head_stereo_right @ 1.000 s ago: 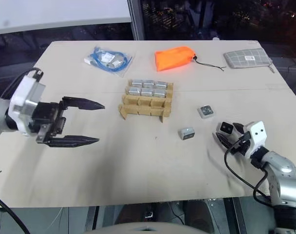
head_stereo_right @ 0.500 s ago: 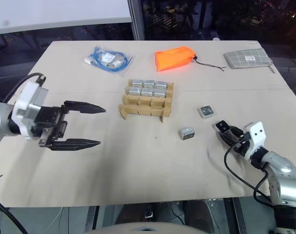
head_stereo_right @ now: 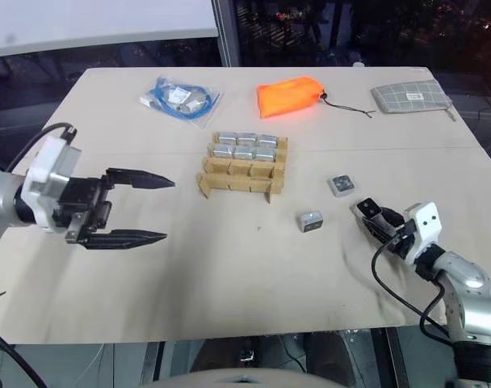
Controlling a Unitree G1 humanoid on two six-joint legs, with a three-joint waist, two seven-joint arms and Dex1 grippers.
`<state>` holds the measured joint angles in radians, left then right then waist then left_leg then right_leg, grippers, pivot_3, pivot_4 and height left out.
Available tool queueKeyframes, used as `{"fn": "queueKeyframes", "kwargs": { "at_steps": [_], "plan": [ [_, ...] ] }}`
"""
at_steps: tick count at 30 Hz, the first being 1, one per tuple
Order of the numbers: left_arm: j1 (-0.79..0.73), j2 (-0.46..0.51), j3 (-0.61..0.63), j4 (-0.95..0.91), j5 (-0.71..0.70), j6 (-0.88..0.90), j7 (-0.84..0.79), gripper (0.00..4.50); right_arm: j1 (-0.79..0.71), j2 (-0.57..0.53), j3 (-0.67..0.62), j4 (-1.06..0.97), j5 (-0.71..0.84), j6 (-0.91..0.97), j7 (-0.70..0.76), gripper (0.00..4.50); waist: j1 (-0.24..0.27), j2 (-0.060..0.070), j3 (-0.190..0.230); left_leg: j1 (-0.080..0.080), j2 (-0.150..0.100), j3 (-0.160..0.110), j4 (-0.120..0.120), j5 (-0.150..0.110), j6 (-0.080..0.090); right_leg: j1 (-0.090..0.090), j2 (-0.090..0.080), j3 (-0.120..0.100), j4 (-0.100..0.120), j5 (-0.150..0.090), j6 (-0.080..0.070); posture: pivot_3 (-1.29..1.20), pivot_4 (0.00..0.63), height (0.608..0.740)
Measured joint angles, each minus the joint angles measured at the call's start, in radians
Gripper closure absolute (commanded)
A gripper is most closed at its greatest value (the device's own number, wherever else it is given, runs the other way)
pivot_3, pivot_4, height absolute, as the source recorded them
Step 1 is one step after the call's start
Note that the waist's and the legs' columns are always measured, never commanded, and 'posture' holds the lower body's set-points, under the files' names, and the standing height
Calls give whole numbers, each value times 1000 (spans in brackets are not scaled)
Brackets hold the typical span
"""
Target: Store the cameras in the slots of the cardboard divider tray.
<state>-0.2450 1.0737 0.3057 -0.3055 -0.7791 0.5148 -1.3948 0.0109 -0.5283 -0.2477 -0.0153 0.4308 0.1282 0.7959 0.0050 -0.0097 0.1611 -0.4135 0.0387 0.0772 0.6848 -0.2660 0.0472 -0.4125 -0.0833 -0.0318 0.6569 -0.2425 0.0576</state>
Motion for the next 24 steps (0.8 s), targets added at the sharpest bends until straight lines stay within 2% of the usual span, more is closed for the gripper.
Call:
{"fn": "queueKeyframes", "kwargs": {
  "at_steps": [6, 10, 14, 18, 24],
  "plan": [
    [-28, -131, 0, 0, -104, 104, 163, 0, -57, 2, 32, -127, 11, -10, 5, 2767, 0, 0, 0, 0, 0, -1, 0, 0, 0, 0, 0, 0, 1, 0, 0, 0, 150, 740],
    [-28, -278, -8, 0, -282, 299, 409, 0, -146, 4, 165, -249, -43, -15, 6, 2767, -8, -1, 1, 0, 1, -2, 2, 0, 0, 0, 0, 0, 2, 0, 0, 0, 150, 740],
    [-13, -363, -31, 5, -439, 446, 588, 0, -211, 11, 288, -316, -125, -57, 16, 2767, -9, -3, 1, -1, 1, -3, 2, 0, 0, 0, -2, -1, 2, 0, 0, 0, 150, 740],
    [-17, -438, -41, 46, -559, 527, 730, 0, -301, 47, 414, -304, -233, -157, 42, 2767, -14, -4, 1, 0, 0, -3, 3, 0, 0, 1, -2, -1, 2, 0, 0, 0, 150, 740],
    [-55, -484, -78, 122, -629, 598, 839, 0, -423, 101, 555, -170, -362, -376, 79, 2767, -15, -5, 2, 0, -1, -4, 3, 1, -1, 1, -2, -2, 3, 0, 0, 0, 150, 740]
  ]
}}
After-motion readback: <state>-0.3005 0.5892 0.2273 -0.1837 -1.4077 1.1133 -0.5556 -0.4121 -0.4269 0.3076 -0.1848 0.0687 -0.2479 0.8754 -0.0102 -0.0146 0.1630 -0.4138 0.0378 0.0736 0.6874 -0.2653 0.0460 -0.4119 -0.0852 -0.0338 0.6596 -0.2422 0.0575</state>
